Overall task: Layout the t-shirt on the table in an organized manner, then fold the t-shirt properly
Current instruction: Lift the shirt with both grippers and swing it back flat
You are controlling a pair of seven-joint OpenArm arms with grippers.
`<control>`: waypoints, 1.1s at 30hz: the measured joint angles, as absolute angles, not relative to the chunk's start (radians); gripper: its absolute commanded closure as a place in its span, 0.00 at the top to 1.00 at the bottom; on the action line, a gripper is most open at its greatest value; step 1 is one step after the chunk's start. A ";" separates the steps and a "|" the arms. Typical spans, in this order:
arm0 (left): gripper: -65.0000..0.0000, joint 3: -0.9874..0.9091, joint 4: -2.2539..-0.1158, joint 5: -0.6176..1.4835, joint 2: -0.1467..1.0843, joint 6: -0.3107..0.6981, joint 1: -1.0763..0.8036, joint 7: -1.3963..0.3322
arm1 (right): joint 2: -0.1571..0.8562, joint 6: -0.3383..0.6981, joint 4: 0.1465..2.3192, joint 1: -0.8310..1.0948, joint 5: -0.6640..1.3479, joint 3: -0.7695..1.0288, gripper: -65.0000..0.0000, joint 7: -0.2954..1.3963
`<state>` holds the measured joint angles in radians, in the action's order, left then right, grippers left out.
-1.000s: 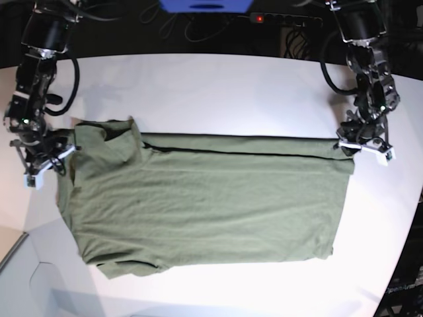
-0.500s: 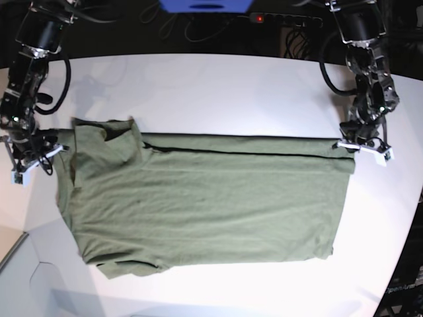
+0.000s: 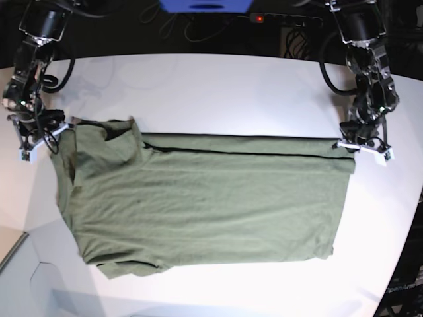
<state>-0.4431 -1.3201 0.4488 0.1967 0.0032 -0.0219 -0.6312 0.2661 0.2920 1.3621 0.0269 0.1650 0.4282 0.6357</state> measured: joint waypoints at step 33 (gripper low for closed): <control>0.00 -0.443 -1.320 0.449 0.201 0.004 -0.024 -0.631 | 0.231 0.292 1.381 0.056 0.182 0.425 0.41 0.612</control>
<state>-0.4431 -1.3197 0.4492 0.2008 0.0036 -0.0242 -0.6312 0.2306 0.2920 1.3811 0.0559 0.1818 0.4252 0.6125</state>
